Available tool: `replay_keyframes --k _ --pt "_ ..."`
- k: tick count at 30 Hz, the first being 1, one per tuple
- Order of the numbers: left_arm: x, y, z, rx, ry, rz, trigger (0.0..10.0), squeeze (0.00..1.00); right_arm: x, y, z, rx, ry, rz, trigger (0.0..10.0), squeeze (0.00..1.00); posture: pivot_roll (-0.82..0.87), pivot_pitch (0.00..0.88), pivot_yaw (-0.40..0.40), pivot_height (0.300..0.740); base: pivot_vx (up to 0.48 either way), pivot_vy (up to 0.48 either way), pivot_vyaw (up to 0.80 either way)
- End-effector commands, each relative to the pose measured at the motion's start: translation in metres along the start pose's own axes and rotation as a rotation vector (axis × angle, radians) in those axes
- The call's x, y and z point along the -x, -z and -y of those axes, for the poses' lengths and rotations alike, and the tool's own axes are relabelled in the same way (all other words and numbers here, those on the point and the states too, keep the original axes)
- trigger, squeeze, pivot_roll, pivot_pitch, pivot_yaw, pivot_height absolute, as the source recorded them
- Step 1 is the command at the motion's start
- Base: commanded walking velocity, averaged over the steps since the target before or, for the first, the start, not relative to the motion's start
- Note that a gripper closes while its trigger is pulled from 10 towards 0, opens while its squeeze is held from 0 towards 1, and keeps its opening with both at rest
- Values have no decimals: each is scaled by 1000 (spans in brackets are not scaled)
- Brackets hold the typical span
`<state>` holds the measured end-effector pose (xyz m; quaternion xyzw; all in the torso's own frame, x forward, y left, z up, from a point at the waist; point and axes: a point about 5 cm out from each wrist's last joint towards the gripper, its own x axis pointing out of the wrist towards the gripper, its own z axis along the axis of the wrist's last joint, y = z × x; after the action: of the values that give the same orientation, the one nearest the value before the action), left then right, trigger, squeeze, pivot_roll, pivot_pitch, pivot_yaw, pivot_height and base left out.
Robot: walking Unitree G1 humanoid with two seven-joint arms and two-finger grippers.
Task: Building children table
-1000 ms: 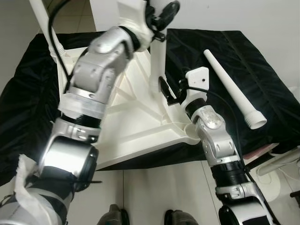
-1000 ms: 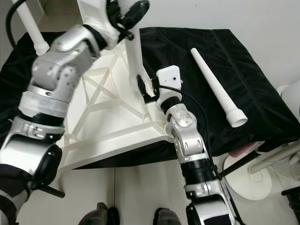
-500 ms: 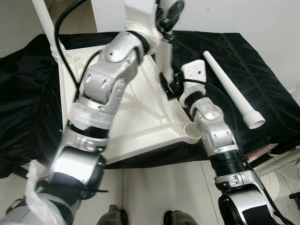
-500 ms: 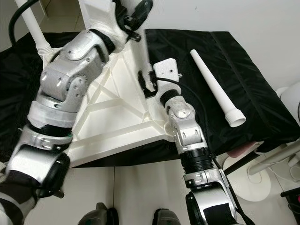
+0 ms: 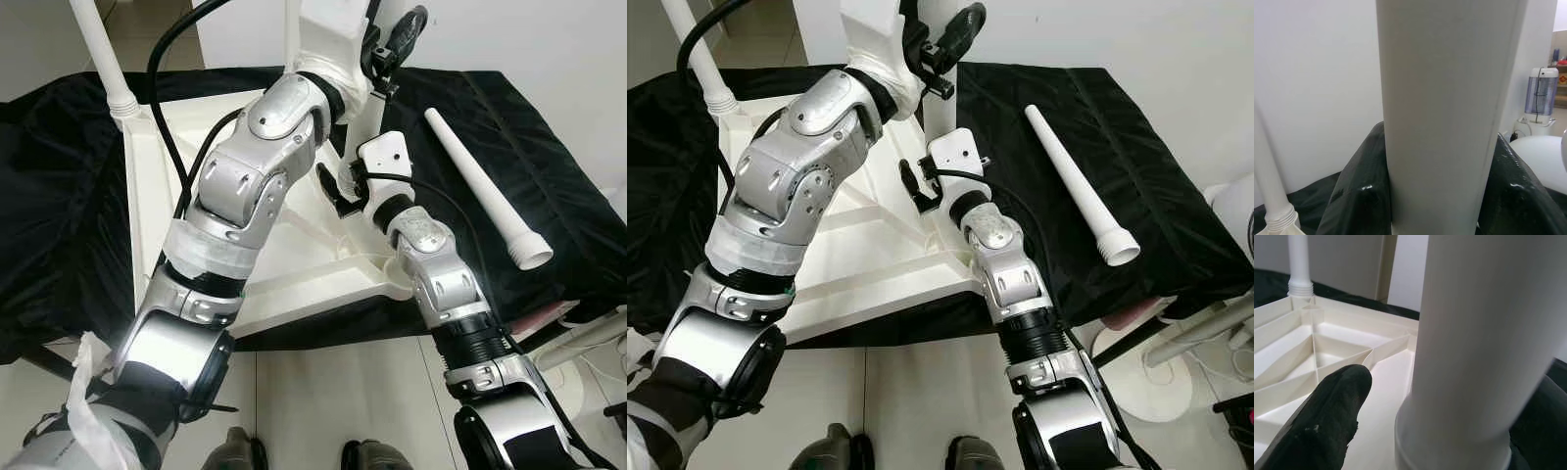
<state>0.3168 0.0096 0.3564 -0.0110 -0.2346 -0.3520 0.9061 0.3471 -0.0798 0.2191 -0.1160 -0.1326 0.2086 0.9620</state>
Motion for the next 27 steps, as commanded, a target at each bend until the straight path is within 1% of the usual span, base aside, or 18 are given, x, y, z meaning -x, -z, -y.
replay_keyframes --k 1,6,15,16,18,19,20,21,27 --pt "0 -5 13 3 46 24 10000 0 -5 -9 1 3 13 44 10000 0 -67 44 -1 740 0 0 0" --pt "0 -4 18 4 51 18 10000 0 -9 -21 7 -32 50 105 10000 0 -62 44 -1 740 0 0 0" --pt "-2 -5 18 -2 52 19 10000 0 -10 -22 7 -23 46 114 10000 0 -59 41 6 740 0 0 0" --pt "-1 -6 18 -3 52 19 10000 0 -10 -21 7 -32 49 109 4745 0 -59 41 6 740 0 0 0" --pt "-1 -6 18 -3 52 19 10000 0 -10 -20 7 -39 51 104 4745 0 -59 43 6 740 0 0 0" --pt "-1 -6 18 -4 52 19 10000 0 -10 -19 8 -42 58 101 3059 0 -59 43 6 740 0 0 0" --pt "-1 -6 18 -4 52 19 10000 0 -10 -19 8 -43 62 100 2196 0 -59 43 6 740 0 0 0" --pt "-2 -6 18 -7 52 18 10000 0 -10 -18 9 -48 67 93 0 0 -58 45 10 740 0 0 0" --pt "-2 -6 18 -14 51 16 10000 0 -9 -13 11 -68 84 68 0 0 -57 50 12 740 0 0 0"
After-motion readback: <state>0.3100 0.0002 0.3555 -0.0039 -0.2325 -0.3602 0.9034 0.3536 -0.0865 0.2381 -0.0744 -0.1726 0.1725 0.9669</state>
